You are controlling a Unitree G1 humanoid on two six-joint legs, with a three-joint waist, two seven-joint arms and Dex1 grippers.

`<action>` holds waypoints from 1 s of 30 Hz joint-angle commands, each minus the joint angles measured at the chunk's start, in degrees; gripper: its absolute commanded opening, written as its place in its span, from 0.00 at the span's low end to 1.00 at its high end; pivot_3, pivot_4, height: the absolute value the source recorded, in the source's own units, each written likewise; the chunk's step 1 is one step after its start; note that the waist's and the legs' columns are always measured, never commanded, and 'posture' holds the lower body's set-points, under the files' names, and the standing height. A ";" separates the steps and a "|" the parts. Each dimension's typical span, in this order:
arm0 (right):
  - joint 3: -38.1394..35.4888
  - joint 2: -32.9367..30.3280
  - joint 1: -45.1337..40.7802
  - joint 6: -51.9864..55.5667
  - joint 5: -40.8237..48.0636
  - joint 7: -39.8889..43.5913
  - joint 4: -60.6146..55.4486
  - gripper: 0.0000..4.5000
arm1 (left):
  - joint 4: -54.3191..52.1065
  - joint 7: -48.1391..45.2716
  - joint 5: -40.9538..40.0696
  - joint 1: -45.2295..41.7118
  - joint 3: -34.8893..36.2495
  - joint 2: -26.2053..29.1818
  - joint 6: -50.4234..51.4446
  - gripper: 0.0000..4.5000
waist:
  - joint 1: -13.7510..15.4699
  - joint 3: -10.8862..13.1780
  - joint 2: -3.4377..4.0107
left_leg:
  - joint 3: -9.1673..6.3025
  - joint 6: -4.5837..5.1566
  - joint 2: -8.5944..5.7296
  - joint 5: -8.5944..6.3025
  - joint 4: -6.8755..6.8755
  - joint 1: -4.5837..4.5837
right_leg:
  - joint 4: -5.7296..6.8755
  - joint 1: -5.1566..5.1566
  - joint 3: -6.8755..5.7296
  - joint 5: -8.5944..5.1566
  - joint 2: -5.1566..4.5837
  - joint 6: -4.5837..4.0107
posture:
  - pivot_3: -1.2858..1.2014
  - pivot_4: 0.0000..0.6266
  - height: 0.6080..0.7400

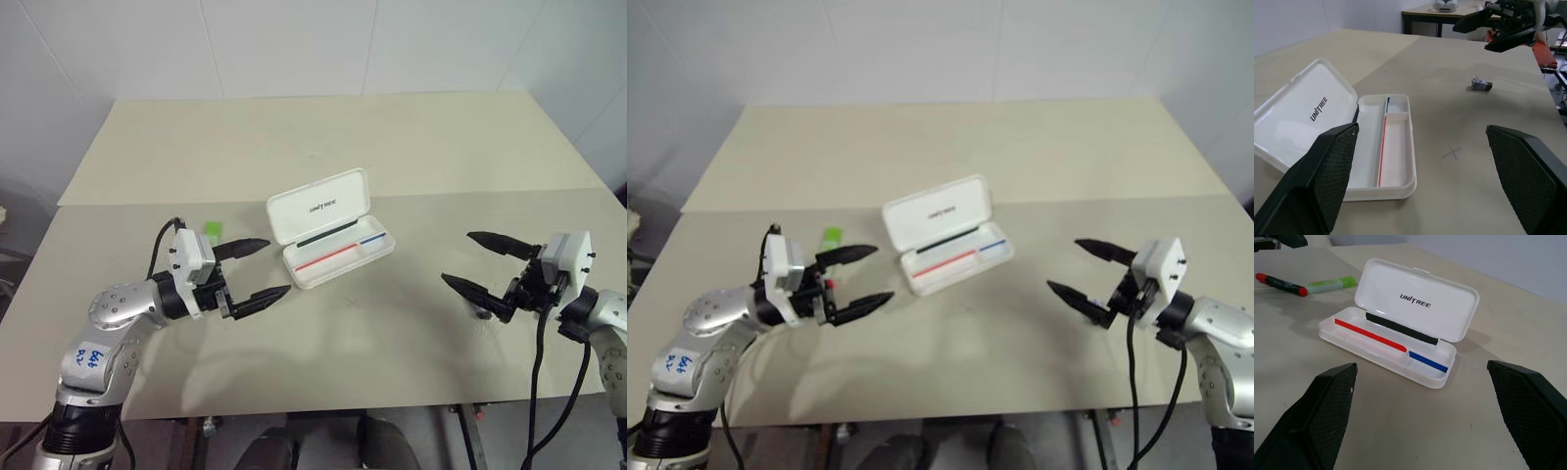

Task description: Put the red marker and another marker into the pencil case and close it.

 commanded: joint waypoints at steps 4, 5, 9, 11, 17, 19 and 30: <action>1.21 -0.89 -5.16 -0.57 -0.54 1.88 0.83 1.00 | -2.28 0.66 0.14 1.47 1.62 1.26 -0.57 0.99 | 0.00 0.00 -0.01 | 0.13 -0.01 0.10 -0.03 0.01 0.01 | -0.04 0.00 0.01 0.00 0.06 -0.01 | 0.52 0.24 1.00; 1.74 -0.68 -5.24 -0.05 -0.21 2.11 0.03 1.00 | -2.25 0.83 0.04 1.40 1.59 1.27 -0.46 0.99 | 0.06 0.00 -0.02 | 0.15 -0.02 0.15 -0.03 0.01 0.01 | -0.05 0.00 0.01 0.01 0.10 -0.01 | 0.52 0.24 1.00; 3.19 0.30 -5.59 0.88 0.46 1.76 -1.80 1.00 | -3.47 1.01 -0.18 2.15 1.15 1.43 -0.19 0.99 | 0.16 0.01 -0.02 | 0.17 -0.11 0.37 -0.09 0.02 -0.01 | -0.06 -0.01 0.01 0.03 0.30 -0.05 | 0.52 0.24 1.00; 4.33 1.07 -6.74 0.91 0.23 1.93 -1.37 1.00 | -3.68 1.16 0.20 2.00 0.58 1.45 -0.20 0.99 | 0.05 0.01 -0.03 | 0.24 -0.12 0.43 -0.11 0.02 0.01 | -0.07 -0.01 0.05 0.04 0.37 -0.07 | 0.52 0.24 1.00; 8.92 5.10 -10.99 0.22 -0.74 2.00 -0.69 1.00 | -3.05 0.59 0.62 3.13 0.18 1.21 -1.19 0.84 | -0.11 0.01 -0.03 | 0.50 -0.15 0.61 -0.14 0.02 0.06 | -0.09 -0.08 0.17 0.08 0.52 -0.13 | 0.52 0.24 1.00; 9.49 5.88 -10.93 0.49 -0.50 1.87 -1.33 1.00 | -2.69 0.34 1.04 2.86 -0.68 1.10 -1.36 0.69 | -0.01 0.01 -0.04 | 0.57 -0.16 0.61 -0.14 0.00 0.05 | -0.06 -0.15 0.22 0.08 0.53 -0.14 | 0.52 0.24 1.00; 11.00 8.65 -10.31 0.64 -0.88 0.42 -4.57 1.00 | 6.12 1.57 10.18 -7.28 -11.83 -2.00 -0.56 0.54 | 0.23 -0.02 -0.09 | 0.78 -0.09 0.59 -0.19 0.03 0.00 | 0.06 -0.38 0.22 0.22 0.50 -0.20 | 0.52 0.24 1.00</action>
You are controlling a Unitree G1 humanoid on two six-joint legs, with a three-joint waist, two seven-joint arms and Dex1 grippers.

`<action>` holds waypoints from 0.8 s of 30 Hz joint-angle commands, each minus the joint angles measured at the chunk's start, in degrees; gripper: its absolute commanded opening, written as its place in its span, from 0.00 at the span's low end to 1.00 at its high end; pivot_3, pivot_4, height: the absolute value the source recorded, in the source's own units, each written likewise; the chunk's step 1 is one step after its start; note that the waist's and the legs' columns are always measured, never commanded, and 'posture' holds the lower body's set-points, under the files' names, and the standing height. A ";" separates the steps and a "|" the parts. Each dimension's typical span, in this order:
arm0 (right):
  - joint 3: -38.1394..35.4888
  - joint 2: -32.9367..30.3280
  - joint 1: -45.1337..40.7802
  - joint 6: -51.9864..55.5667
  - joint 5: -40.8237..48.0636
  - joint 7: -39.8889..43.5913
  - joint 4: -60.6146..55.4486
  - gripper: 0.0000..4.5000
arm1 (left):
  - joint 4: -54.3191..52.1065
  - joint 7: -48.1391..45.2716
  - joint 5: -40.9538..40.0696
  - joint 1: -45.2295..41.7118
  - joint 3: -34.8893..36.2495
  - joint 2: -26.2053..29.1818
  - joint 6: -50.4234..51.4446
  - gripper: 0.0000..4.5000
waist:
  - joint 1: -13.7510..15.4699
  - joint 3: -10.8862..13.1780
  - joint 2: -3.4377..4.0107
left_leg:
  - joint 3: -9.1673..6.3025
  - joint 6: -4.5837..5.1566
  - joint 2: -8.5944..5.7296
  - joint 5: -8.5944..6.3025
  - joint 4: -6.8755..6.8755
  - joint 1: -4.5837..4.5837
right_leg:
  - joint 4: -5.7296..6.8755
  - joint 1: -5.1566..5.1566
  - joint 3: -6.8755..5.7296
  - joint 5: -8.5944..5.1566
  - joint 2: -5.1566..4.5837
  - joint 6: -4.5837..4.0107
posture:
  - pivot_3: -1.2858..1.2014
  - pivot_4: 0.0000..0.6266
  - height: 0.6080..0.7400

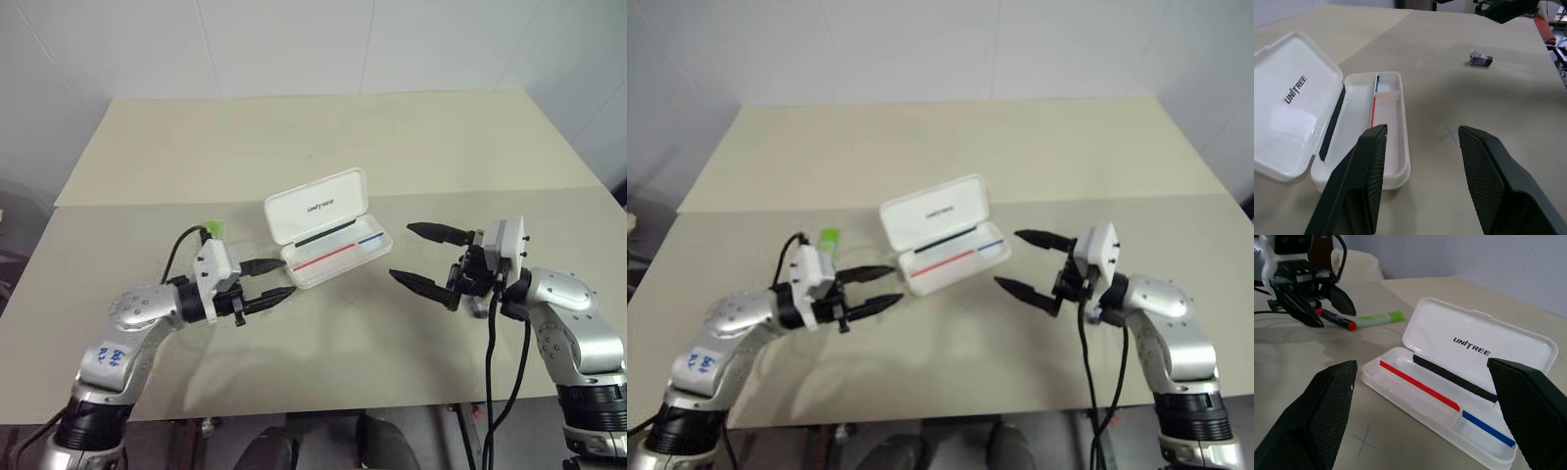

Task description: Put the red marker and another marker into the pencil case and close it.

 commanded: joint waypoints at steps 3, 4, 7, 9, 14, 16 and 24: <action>-0.31 0.48 0.22 0.20 0.84 -1.43 -5.03 1.00 | 5.25 1.04 5.97 -6.40 -7.67 -3.23 1.68 0.54 | -0.07 -0.03 -0.04 | 0.05 0.00 -0.01 0.00 0.01 -0.02 | 0.04 -0.05 0.00 0.02 0.00 0.01 | 0.52 0.24 1.00; -0.32 0.47 0.43 0.48 0.96 -1.66 -5.71 1.00 | 5.92 1.45 6.83 -7.13 -8.47 -3.64 2.27 0.54 | -0.18 -0.03 -0.05 | 0.08 0.00 0.00 0.00 0.01 -0.03 | 0.04 -0.09 0.01 0.03 0.00 0.02 | 0.52 0.24 1.00; -0.52 0.22 1.04 1.47 1.55 -2.24 -7.60 1.00 | 7.57 2.58 9.13 -8.74 -10.32 -5.04 2.73 0.54 | -0.33 -0.05 -0.09 | 0.11 0.01 0.01 0.00 0.01 -0.06 | 0.12 -0.21 0.01 0.04 0.01 0.02 | 0.52 0.24 1.00; -0.76 -0.22 1.45 2.18 1.91 -2.18 -8.54 1.00 | 8.58 3.72 10.32 -9.39 -11.21 -6.24 3.52 0.54 | -0.30 -0.05 -0.10 | 0.14 0.01 0.01 0.00 0.02 -0.08 | 0.13 -0.24 0.00 0.04 0.01 0.02 | 0.52 0.24 1.00; -2.01 -1.68 1.94 3.69 2.80 -2.00 -10.01 1.00 | 9.96 5.40 13.35 -9.58 -12.17 -7.61 2.86 0.54 | -0.21 -0.05 -0.12 | 0.18 0.01 0.00 0.00 0.06 -0.08 | 0.13 -0.24 0.02 0.05 0.00 0.03 | 0.52 0.24 1.00; -2.46 -2.15 2.05 4.08 3.12 -2.14 -10.47 1.00 | 10.31 5.75 13.87 -9.83 -12.22 -8.00 3.46 0.54 | -0.11 -0.05 -0.14 | 0.17 0.01 0.01 0.00 0.09 -0.12 | 0.12 -0.25 0.01 0.05 0.00 0.04 | 0.52 0.24 1.00; -3.04 -3.58 1.05 4.73 3.42 -1.51 -10.15 1.00 | 12.76 5.71 17.81 -12.08 -15.46 -7.95 9.53 0.54 | -0.14 -0.08 -0.18 | 0.22 0.01 0.00 0.00 0.15 -0.09 | 0.14 -0.22 0.06 0.08 0.00 0.05 | 0.52 0.24 1.00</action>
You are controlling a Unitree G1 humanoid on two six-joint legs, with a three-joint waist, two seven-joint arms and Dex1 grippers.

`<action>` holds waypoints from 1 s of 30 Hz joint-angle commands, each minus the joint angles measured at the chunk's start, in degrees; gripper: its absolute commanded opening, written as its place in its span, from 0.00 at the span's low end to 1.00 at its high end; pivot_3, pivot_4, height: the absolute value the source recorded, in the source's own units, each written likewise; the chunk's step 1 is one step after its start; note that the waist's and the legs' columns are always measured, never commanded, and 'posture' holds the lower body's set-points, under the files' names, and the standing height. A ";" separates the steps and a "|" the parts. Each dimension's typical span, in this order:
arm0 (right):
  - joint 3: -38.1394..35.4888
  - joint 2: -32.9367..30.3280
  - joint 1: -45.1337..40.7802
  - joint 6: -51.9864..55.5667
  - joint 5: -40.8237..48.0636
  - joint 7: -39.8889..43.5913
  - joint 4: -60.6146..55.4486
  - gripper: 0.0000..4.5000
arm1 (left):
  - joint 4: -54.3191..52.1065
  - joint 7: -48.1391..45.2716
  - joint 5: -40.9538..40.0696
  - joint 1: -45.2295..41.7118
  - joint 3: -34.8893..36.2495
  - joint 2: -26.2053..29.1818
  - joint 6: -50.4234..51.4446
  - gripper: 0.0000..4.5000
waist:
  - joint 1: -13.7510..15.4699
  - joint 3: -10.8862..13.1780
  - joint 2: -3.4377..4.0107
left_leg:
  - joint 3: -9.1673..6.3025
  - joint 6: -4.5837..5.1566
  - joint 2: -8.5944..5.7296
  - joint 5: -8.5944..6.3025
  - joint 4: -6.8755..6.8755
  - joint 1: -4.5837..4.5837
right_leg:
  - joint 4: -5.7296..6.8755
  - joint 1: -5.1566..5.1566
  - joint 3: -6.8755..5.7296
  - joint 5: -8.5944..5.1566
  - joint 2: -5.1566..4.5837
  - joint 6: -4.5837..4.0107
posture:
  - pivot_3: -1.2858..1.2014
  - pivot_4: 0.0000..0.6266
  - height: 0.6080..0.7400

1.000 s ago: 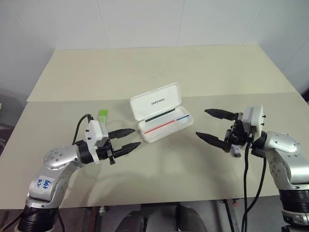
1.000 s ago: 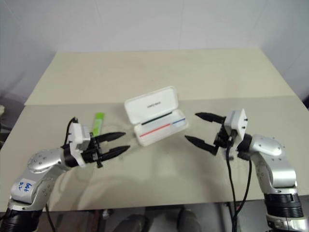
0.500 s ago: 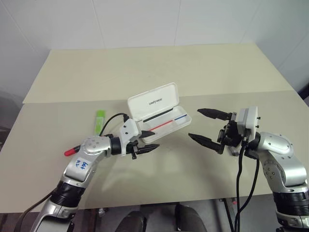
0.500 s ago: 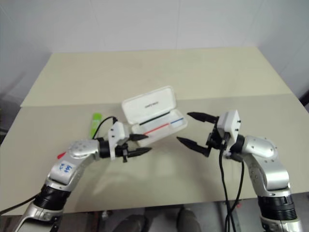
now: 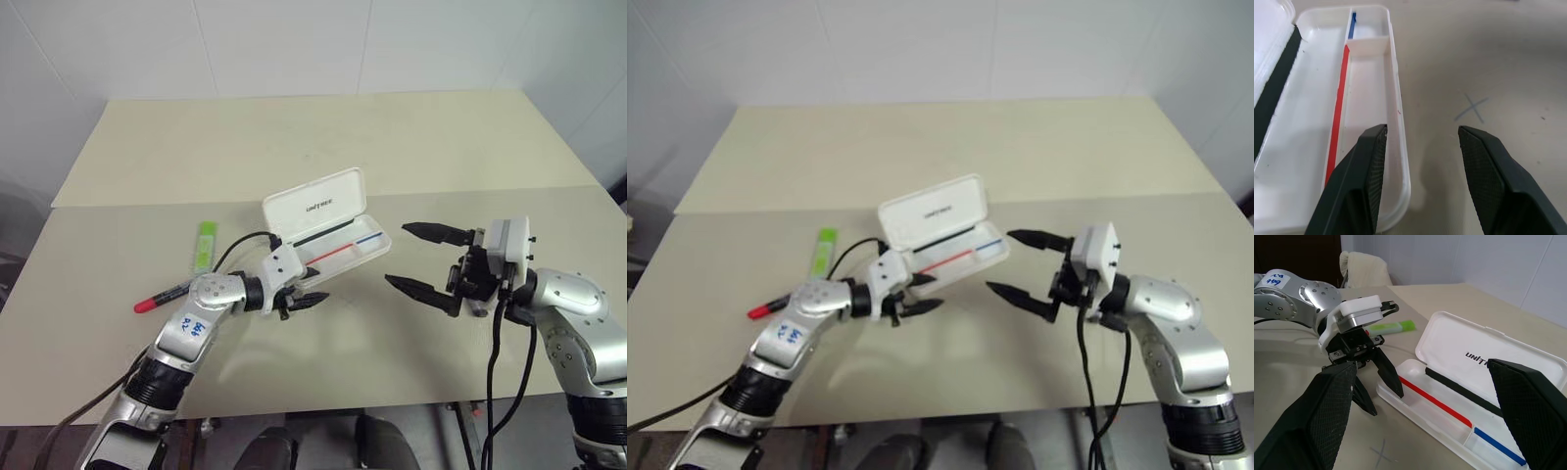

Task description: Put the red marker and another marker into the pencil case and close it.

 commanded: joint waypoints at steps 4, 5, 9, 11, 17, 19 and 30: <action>-2.41 -1.94 -1.66 -0.17 1.34 0.74 -1.25 1.00 | 2.51 0.02 2.09 -1.81 -2.46 -0.46 4.93 0.54 | -0.06 -0.02 -0.03 | 0.02 0.00 0.02 0.00 0.00 0.03 | 0.01 0.00 0.01 0.00 0.02 0.00 | 0.52 0.24 1.00; -2.56 -2.13 -1.97 -0.18 1.37 0.78 -1.17 1.00 | 2.73 -0.44 2.24 -2.10 -3.10 -0.41 5.76 0.50 | -0.06 -0.02 -0.03 | 0.03 0.00 0.01 0.00 0.01 0.04 | 0.03 0.00 0.01 0.00 0.02 0.00 | 0.52 0.24 1.00; -3.25 -2.59 -3.39 -0.63 1.02 0.48 -0.70 1.00 | 2.51 -2.39 4.16 -2.82 -6.97 1.54 10.05 0.28 | -0.11 -0.10 -0.13 | 0.07 0.00 0.01 0.00 0.02 0.09 | 0.04 0.02 0.04 0.00 0.02 0.00 | 0.52 0.24 1.00; -3.35 -2.70 -4.35 -0.79 0.84 0.49 -0.23 1.00 | 2.26 -2.94 4.95 -3.12 -8.44 1.70 10.03 0.11 | -0.19 -0.15 -0.17 | 0.08 0.00 0.02 0.00 -0.02 0.15 | 0.09 0.04 0.06 0.00 0.02 0.00 | 0.52 0.24 1.00; -3.20 -2.67 -5.73 -0.55 0.77 0.41 -0.03 1.00 | 2.33 -4.80 4.81 -3.11 -9.52 1.61 8.83 0.01 | -0.12 -0.19 -0.23 | 0.07 0.01 0.03 -0.01 -0.03 0.15 | 0.09 0.03 0.06 0.00 0.02 0.00 | 0.52 0.24 1.00; -3.18 -2.68 -5.78 -0.60 0.69 0.48 0.08 1.00 | 1.36 -6.38 4.18 -3.19 -9.83 2.02 9.06 0.01 | -0.14 -0.19 -0.23 | 0.08 0.03 0.02 -0.02 -0.05 0.15 | 0.09 0.01 0.06 0.00 0.02 0.00 | 0.52 0.24 1.00; -3.34 -3.30 -4.30 0.58 1.33 0.88 -0.52 1.00 | -9.36 -11.74 1.21 0.53 -8.64 7.08 9.87 0.01 | -0.32 -0.19 -0.22 | 0.08 0.33 0.00 -0.33 -0.03 0.15 | 0.17 -0.16 0.00 0.00 0.01 0.00 | 0.52 0.24 1.00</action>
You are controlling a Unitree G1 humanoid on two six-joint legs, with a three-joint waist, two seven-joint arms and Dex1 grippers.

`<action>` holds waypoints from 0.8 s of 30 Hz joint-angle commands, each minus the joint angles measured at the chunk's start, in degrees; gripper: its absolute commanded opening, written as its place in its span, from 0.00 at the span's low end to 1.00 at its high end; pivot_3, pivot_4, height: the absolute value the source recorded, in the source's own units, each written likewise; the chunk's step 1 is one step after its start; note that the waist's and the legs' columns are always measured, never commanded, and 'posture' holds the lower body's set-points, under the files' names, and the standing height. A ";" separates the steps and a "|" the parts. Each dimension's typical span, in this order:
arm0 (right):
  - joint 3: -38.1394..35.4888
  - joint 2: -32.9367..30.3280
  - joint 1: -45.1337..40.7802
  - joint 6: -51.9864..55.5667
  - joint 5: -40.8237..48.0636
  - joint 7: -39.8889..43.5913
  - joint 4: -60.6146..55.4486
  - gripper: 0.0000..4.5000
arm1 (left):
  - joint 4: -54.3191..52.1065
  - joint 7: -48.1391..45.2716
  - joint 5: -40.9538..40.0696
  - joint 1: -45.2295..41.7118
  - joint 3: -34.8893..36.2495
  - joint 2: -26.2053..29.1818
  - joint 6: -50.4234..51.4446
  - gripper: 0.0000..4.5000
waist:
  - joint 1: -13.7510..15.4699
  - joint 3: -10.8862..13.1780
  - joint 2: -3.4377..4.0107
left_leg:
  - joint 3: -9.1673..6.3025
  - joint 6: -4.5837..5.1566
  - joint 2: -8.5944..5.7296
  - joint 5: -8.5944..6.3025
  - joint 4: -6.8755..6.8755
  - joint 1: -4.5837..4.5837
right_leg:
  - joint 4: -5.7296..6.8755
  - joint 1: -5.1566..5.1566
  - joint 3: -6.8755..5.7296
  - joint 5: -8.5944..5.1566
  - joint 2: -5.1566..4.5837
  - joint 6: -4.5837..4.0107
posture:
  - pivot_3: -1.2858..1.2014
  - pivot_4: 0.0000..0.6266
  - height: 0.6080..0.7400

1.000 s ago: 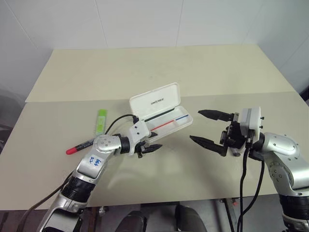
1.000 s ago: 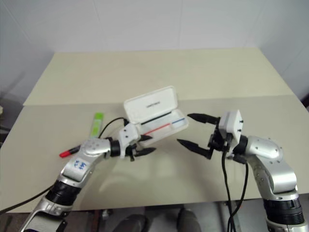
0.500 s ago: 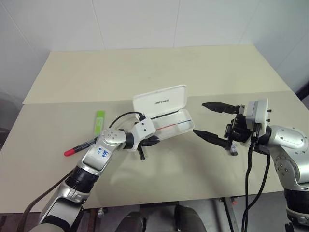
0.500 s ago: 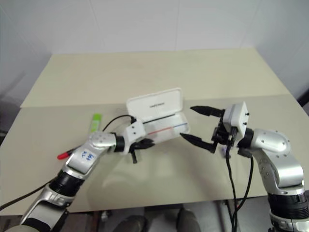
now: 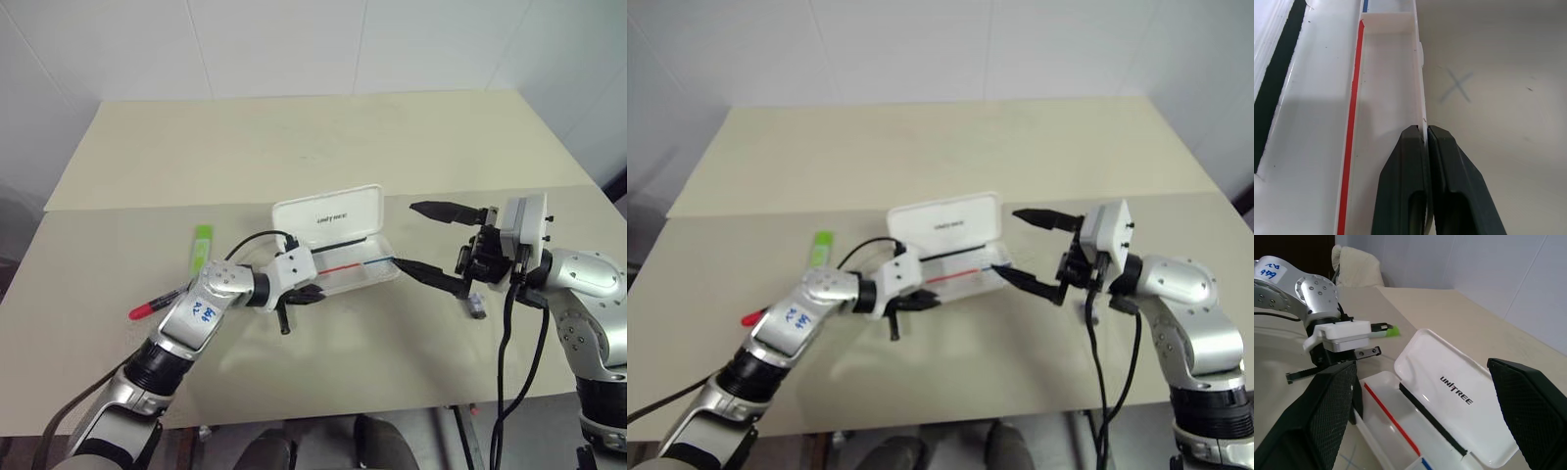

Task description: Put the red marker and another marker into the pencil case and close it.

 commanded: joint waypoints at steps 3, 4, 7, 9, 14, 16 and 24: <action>-1.88 -1.01 0.01 0.41 1.38 0.42 -1.07 1.00 | -3.48 -5.24 -2.27 4.70 -2.64 2.41 -1.65 0.01 | -0.02 0.00 0.00 | 0.02 0.01 0.00 -0.08 0.02 0.00 | -0.02 -0.03 -0.08 0.00 0.00 0.00 | 0.52 0.24 1.00; -1.82 -0.96 0.00 0.55 1.41 0.43 -1.11 1.00 | -3.85 -5.76 -2.60 5.19 -2.49 2.61 -2.39 0.01 | 0.01 0.00 0.01 | 0.01 0.01 0.00 -0.09 0.03 -0.01 | -0.03 -0.03 -0.10 0.00 -0.01 0.00 | 0.52 0.24 1.00; -1.62 -0.78 0.11 0.94 1.52 0.37 -1.41 1.00 | -5.13 -6.84 -2.88 6.62 -2.35 3.21 -3.99 0.01 | 0.06 0.01 0.01 | 0.02 0.01 -0.01 -0.10 0.06 -0.02 | -0.04 -0.02 -0.11 0.00 -0.02 0.00 | 0.52 0.24 1.00; -1.51 -0.78 0.16 1.10 1.59 0.38 -1.51 1.00 | -5.73 -7.23 -2.94 7.50 -2.31 3.31 -5.47 0.01 | 0.07 0.01 0.01 | 0.03 0.01 -0.01 -0.11 0.07 -0.03 | -0.05 -0.02 -0.11 0.00 -0.02 0.00 | 0.52 0.24 1.00; -1.38 -0.91 0.18 1.55 1.81 0.63 -1.37 1.00 | -7.73 -6.22 -2.87 9.17 -2.18 3.21 -4.64 0.01 | 0.15 0.01 0.02 | 0.08 0.02 -0.01 -0.11 0.16 -0.03 | -0.05 0.00 -0.09 0.00 -0.03 0.00 | 0.52 0.24 1.00; -1.23 -0.83 0.37 1.74 1.83 0.64 -1.59 1.00 | -8.36 -5.30 -2.67 9.84 -2.15 2.93 -3.58 0.01 | 0.13 0.01 0.02 | 0.10 0.02 -0.01 -0.11 0.18 -0.02 | -0.05 0.02 -0.07 0.00 -0.03 0.00 | 0.52 0.24 1.00; -0.30 -0.28 -0.52 1.90 1.53 0.98 -1.06 1.00 | -9.27 -1.91 -3.36 9.97 -1.84 -0.67 1.65 0.34 | 0.45 0.01 0.02 | 0.12 0.07 -0.05 -0.14 0.34 -0.05 | -0.01 0.07 -0.06 0.00 -0.06 0.00 | 0.52 0.24 1.00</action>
